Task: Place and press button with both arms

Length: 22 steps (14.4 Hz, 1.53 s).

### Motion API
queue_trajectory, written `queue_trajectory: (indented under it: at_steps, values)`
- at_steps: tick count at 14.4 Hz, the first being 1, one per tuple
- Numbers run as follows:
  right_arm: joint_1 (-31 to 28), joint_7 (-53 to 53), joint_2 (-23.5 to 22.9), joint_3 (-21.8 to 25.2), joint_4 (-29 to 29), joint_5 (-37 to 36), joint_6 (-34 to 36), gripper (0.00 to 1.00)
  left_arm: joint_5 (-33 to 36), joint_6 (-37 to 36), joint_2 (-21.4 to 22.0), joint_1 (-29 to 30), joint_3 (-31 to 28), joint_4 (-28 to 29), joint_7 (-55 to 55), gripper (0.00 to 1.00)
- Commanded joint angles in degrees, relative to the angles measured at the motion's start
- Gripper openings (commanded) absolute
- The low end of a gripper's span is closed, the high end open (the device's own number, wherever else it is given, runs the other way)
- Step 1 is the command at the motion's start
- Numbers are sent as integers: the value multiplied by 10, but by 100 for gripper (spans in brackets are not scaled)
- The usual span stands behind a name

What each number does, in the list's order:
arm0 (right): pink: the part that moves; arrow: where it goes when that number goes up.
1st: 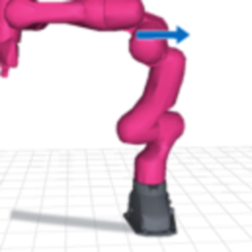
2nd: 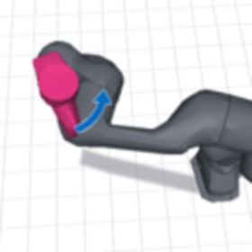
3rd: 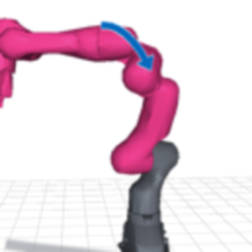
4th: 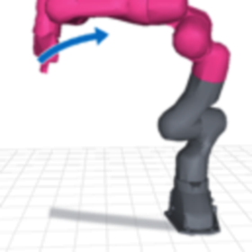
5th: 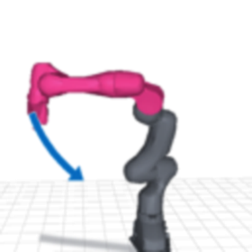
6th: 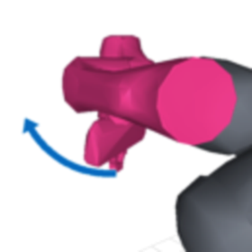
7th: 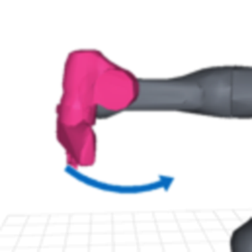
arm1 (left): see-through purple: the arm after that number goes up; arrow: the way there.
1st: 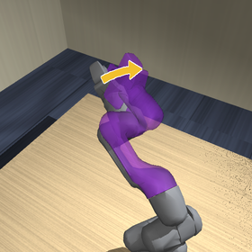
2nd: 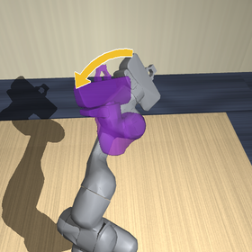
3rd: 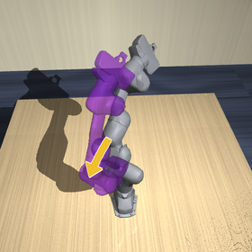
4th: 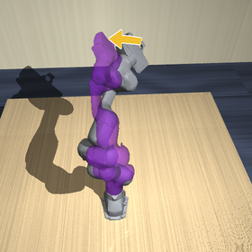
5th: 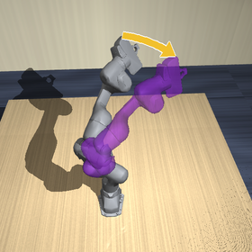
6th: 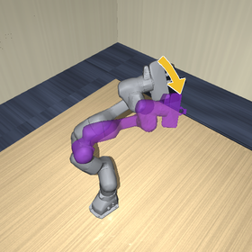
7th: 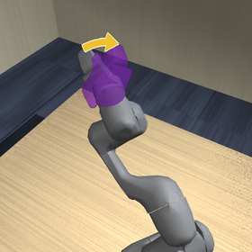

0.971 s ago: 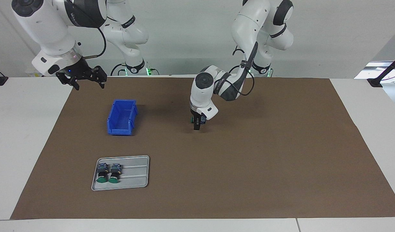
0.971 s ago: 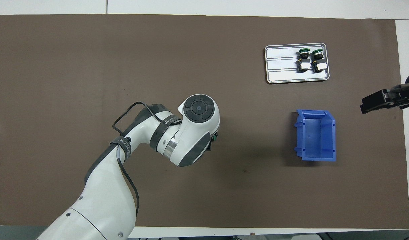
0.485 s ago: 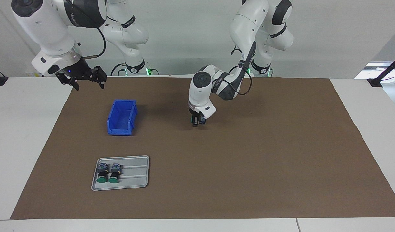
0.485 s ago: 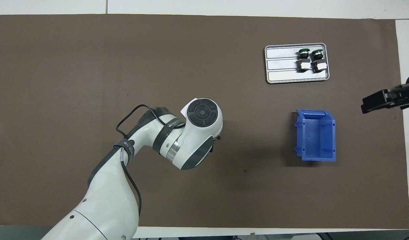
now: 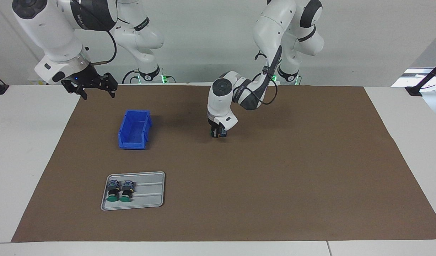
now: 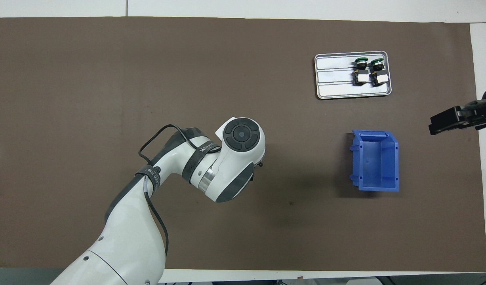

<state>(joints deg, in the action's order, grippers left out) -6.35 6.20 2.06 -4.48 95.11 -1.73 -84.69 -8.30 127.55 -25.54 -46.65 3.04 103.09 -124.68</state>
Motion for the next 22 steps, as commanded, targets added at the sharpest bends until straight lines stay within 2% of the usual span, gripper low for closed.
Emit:
queue_trajectory:
  at_steps: [1, 4, 9, 13, 16, 22]
  values:
    - [-1, 14, 8, 0, 12, -5, -6, 99, -1, -19, 35, 19, -5, 18, 34, 14]
    - [-2, 14, 8, 0, 12, -5, -6, 99, -8, -29, 86, 49, -4, 44, 64, 14]
    - [-1, 14, 8, 0, 12, -5, -6, 99, -28, -20, 129, 70, -4, 84, 108, 19]
    - [-1, 14, 8, 0, 12, -5, -6, 99, -208, 24, 130, 102, -4, 91, 225, 18]
    - [-1, 14, 8, 0, 12, -5, -6, 99, -349, 72, 132, 104, -4, 111, 329, 18]
    - [0, 14, 8, 0, 12, -5, -4, 99, -649, 109, 165, 127, -5, 189, 571, 19]
